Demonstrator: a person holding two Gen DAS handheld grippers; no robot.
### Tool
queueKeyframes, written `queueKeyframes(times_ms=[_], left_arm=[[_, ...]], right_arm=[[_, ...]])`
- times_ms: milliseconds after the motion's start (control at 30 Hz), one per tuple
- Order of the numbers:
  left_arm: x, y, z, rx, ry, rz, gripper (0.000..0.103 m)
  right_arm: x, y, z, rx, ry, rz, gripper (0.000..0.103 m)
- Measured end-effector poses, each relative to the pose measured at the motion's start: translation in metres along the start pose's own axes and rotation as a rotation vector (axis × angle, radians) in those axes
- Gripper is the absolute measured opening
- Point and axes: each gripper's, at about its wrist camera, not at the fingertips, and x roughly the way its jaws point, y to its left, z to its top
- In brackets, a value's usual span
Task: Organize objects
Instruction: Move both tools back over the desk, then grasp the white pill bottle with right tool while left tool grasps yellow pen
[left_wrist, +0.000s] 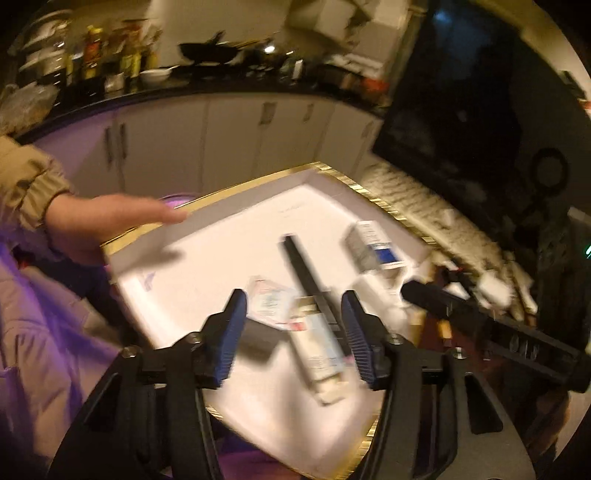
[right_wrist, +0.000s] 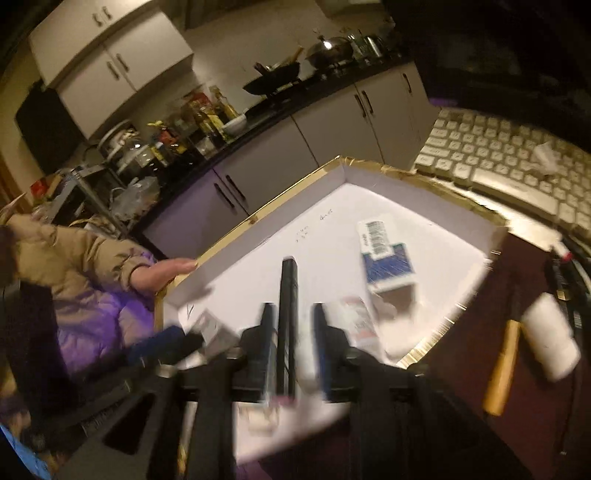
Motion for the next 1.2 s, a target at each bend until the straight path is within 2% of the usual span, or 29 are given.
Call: queueKeyframes(times_ms=[33, 200, 367, 433, 500, 667, 733, 833, 867, 900, 1100, 1200], left_arm=[[-0.002, -0.006, 0.0, 0.011, -0.001, -0.026, 0.055], [0.005, -0.041, -0.007, 0.066, 0.046, -0.11, 0.055], [0.014, -0.064, -0.015, 0.091, 0.103, -0.159, 0.055], [0.014, -0.071, -0.02, 0.108, 0.103, -0.169, 0.055], [0.013, -0.077, -0.022, 0.121, 0.106, -0.178, 0.055], [0.017, -0.082, -0.024, 0.122, 0.124, -0.182, 0.055], [0.019, -0.084, -0.024, 0.128, 0.133, -0.178, 0.055], [0.018, -0.085, -0.025, 0.13, 0.131, -0.17, 0.055], [0.018, -0.086, -0.025, 0.13, 0.133, -0.173, 0.055], [0.019, -0.087, -0.026, 0.129, 0.136, -0.177, 0.055], [0.026, -0.103, -0.028, 0.167, 0.159, -0.179, 0.055], [0.033, -0.114, -0.027, 0.186, 0.182, -0.175, 0.055]], right_arm=[[-0.01, -0.007, -0.005, 0.007, -0.015, -0.014, 0.065], [-0.049, -0.041, -0.021, 0.036, -0.056, -0.145, 0.065], [-0.067, -0.064, -0.022, -0.023, -0.069, -0.302, 0.065], [-0.069, -0.072, -0.018, -0.043, -0.061, -0.372, 0.065], [-0.061, -0.081, -0.011, -0.073, -0.013, -0.437, 0.065], [-0.036, -0.1, -0.004, -0.075, 0.08, -0.469, 0.064], [-0.027, -0.103, -0.005, -0.079, 0.105, -0.474, 0.055], [-0.027, -0.107, -0.006, -0.077, 0.092, -0.478, 0.05], [-0.03, -0.107, -0.006, -0.073, 0.077, -0.462, 0.044], [-0.032, -0.106, -0.006, -0.067, 0.076, -0.444, 0.033], [-0.049, -0.108, -0.019, -0.022, 0.067, -0.421, 0.032], [-0.069, -0.115, -0.033, 0.046, 0.049, -0.397, 0.032]])
